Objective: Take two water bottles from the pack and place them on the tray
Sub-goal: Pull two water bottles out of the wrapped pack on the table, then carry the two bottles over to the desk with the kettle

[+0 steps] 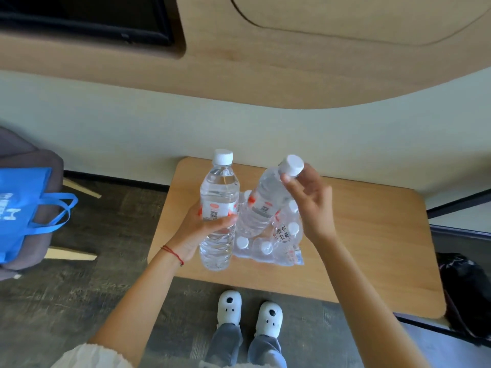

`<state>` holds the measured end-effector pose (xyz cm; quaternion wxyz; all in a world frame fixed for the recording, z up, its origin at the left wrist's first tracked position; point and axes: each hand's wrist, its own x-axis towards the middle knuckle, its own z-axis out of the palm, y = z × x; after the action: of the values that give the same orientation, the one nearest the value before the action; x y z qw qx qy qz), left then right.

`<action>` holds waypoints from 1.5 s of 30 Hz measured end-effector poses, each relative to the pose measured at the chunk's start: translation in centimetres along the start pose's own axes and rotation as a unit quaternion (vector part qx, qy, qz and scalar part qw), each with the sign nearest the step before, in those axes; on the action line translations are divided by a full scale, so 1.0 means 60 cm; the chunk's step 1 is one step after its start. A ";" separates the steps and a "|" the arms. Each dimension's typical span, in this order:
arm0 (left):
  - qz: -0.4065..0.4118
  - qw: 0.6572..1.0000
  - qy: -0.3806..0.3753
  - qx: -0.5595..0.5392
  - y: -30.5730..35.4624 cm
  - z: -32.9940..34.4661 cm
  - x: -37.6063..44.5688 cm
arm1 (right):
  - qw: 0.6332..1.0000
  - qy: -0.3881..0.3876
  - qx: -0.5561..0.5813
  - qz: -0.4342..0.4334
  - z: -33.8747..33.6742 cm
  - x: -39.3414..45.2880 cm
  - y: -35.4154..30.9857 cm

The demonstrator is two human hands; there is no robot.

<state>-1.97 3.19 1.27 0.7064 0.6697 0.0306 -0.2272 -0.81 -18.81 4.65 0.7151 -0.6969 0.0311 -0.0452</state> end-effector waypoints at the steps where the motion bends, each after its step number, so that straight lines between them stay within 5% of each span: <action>1: 0.002 1.000 -0.007 0.004 0.013 0.005 -0.003 | 0.999 0.012 0.035 -0.005 0.001 0.001 -0.024; 4: 0.011 0.999 -0.028 0.015 0.053 0.026 -0.012 | 0.994 0.044 0.097 0.023 0.005 0.003 -0.093; 11: 0.038 0.998 -0.049 0.019 0.120 0.107 -0.015 | 0.987 0.147 0.037 0.049 -0.053 -0.041 -0.184; 19: 0.049 0.988 -0.135 0.051 0.164 0.307 -0.050 | 0.941 0.334 0.038 0.035 -0.223 -0.174 -0.254; 33: 0.007 0.958 -0.278 0.066 0.090 0.873 -0.182 | 0.874 0.486 0.019 -0.001 -0.717 -0.501 -0.332; 45: 0.014 0.905 -0.408 0.122 0.060 1.377 -0.170 | 0.798 0.602 -0.018 -0.030 -1.140 -0.643 -0.340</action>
<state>-31.38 -73.28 16.53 0.5729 0.5995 -0.2978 -0.4729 -46.94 -83.11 22.49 0.5380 -0.5421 0.4351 -0.4769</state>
